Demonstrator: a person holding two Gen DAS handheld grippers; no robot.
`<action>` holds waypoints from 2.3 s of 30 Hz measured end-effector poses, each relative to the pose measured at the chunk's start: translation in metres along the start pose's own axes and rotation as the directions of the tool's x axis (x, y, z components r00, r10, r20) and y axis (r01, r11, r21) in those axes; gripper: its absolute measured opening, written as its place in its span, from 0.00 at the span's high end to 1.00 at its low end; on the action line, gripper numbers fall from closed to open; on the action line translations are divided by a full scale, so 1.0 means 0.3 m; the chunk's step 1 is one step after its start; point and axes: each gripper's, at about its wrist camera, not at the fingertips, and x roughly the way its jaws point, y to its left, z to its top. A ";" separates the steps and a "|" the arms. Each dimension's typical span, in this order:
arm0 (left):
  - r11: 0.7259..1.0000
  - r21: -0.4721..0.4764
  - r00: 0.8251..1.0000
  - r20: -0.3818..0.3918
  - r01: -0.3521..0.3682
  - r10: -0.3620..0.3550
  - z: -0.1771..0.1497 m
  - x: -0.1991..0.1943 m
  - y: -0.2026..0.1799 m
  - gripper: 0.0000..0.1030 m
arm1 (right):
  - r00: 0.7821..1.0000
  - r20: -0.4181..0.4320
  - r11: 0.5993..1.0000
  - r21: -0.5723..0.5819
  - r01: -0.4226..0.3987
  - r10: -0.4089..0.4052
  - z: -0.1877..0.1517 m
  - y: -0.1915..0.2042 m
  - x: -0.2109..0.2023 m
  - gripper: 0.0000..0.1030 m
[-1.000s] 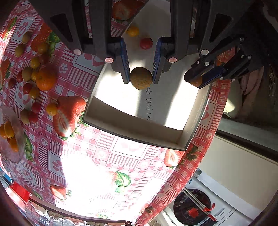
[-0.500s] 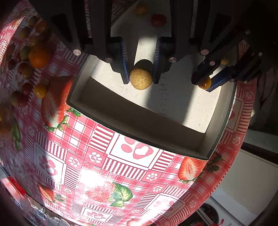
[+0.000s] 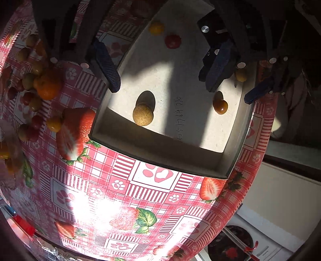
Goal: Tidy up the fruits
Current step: 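Open both grippers to release the fruits into the tray, then move both open grippers back toward the remaining fruits, then grasp a mandarin with the left gripper while the right grasps a greenish-yellow fruit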
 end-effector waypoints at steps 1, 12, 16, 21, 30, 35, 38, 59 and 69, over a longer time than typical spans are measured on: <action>1.000 0.007 1.000 0.002 0.002 -0.002 -0.009 -0.013 -0.003 0.16 | 1.000 0.006 1.000 0.005 -0.009 0.009 -0.014 -0.007 -0.021 0.13; 0.987 0.141 0.997 -0.002 0.081 -0.081 -0.127 -0.159 -0.257 0.16 | 0.998 0.035 0.987 0.153 0.051 -0.057 -0.303 -0.297 -0.199 0.13; 0.974 0.194 0.993 -0.006 0.120 -0.121 -0.139 -0.184 -0.382 0.16 | 0.995 0.007 0.959 0.267 0.097 -0.103 -0.422 -0.467 -0.216 0.13; 0.961 0.239 0.989 -0.006 0.142 -0.145 -0.092 -0.173 -0.512 0.16 | 0.991 -0.015 0.911 0.392 0.131 -0.136 -0.524 -0.656 -0.227 0.13; 0.956 0.253 0.988 0.013 0.145 -0.153 0.080 -0.089 -0.639 0.16 | 0.986 0.001 0.917 0.368 0.153 -0.165 -0.526 -0.750 -0.209 0.13; 0.962 0.235 0.989 0.011 0.142 -0.148 0.148 -0.022 -0.668 0.16 | 0.985 0.018 0.930 0.331 0.157 -0.173 -0.480 -0.763 -0.184 0.13; 0.962 0.237 0.991 -0.007 0.135 -0.137 0.163 0.022 -0.686 0.17 | 0.984 0.025 0.935 0.319 0.158 -0.174 -0.451 -0.769 -0.167 0.13; 0.956 0.231 0.983 -0.026 0.183 -0.182 0.133 0.054 -0.695 0.60 | 0.990 0.077 0.953 0.290 0.093 -0.120 -0.381 -0.726 -0.139 0.73; 0.948 0.232 0.974 0.003 0.220 -0.227 0.010 -0.107 -0.618 0.60 | 0.991 0.086 0.955 0.288 0.074 -0.103 -0.456 -0.686 -0.196 0.73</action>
